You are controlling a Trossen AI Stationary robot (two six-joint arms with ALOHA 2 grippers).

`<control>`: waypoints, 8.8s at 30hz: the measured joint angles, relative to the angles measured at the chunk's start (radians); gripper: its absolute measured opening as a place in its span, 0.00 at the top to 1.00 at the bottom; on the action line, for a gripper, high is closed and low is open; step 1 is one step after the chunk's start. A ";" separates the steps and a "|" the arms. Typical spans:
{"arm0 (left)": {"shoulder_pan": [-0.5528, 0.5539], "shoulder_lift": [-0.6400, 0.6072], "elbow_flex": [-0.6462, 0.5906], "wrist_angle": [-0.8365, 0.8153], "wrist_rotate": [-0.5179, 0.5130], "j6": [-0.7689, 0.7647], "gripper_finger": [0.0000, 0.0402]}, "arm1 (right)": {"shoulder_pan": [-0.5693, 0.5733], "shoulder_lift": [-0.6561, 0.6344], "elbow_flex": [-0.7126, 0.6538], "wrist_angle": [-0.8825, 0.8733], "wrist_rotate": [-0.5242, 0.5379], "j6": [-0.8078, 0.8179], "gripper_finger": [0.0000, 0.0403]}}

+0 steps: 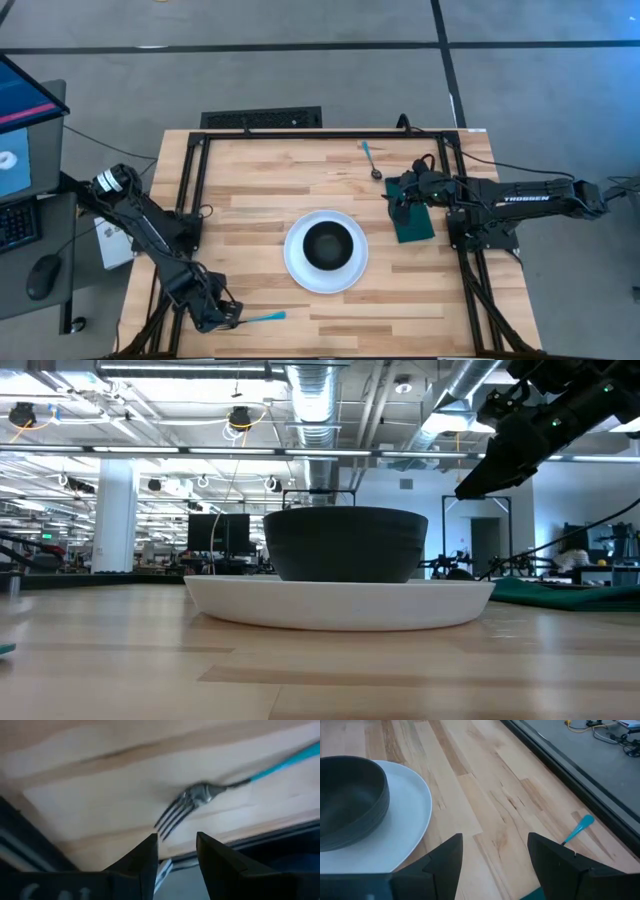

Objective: Set table place
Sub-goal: Put the blue fork to the right of the white plate

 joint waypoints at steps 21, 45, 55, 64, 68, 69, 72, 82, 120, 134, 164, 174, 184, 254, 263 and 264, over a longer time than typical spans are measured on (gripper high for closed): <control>-0.068 0.000 0.000 0.017 0.016 0.001 0.70 | 0.000 0.000 0.000 0.001 0.000 0.035 0.38; -0.082 0.172 0.000 0.184 0.037 -0.007 0.70 | 0.000 0.000 0.001 0.009 0.000 0.035 0.38; -0.060 0.172 0.000 0.076 0.025 -0.004 0.70 | 0.000 0.000 0.001 0.009 0.000 0.035 0.38; -0.050 0.172 0.000 0.077 -0.007 -0.003 0.70 | 0.000 0.000 0.001 0.009 0.000 0.035 0.38; -0.035 0.172 0.000 0.072 -0.040 0.004 0.70 | 0.000 0.000 0.001 0.009 0.000 0.035 0.38; -0.032 0.172 0.000 0.072 -0.048 0.005 0.70 | 0.000 0.000 0.001 0.008 0.000 0.035 0.38; -0.025 0.171 0.000 0.062 -0.049 0.006 0.70 | 0.000 0.000 0.001 0.008 0.000 0.035 0.38; 0.011 0.169 0.002 -0.021 -0.049 0.005 0.70 | 0.000 0.000 0.001 0.008 0.000 0.035 0.38; 0.187 0.169 0.001 -0.198 -0.180 0.030 0.69 | 0.000 0.128 0.000 0.025 0.000 0.024 0.38; 0.252 0.171 0.000 -0.260 -0.295 0.041 0.69 | 0.002 0.155 0.000 0.137 0.000 -0.045 0.38; 0.516 0.163 -0.005 -0.406 -0.501 0.335 0.70 | 0.002 0.155 0.000 0.107 0.000 -0.044 0.38; 0.518 -0.066 -0.003 -0.446 -0.722 0.461 0.70 | 0.002 0.155 0.000 0.105 0.000 -0.035 0.38; 0.431 -0.348 -0.002 -0.434 -0.926 0.706 0.70 | 0.002 0.155 0.000 0.105 0.000 0.039 0.38; 0.198 -0.349 -0.661 0.659 -0.777 1.031 0.70 | 0.152 0.155 0.001 0.413 -0.075 0.298 0.38; 0.198 -0.274 -0.661 0.786 -0.768 1.056 0.70 | 0.152 0.155 0.001 0.412 -0.075 0.297 0.38; 0.198 -0.271 -0.661 0.789 -0.766 1.056 0.70 | 0.152 0.155 0.001 0.412 -0.075 0.297 0.38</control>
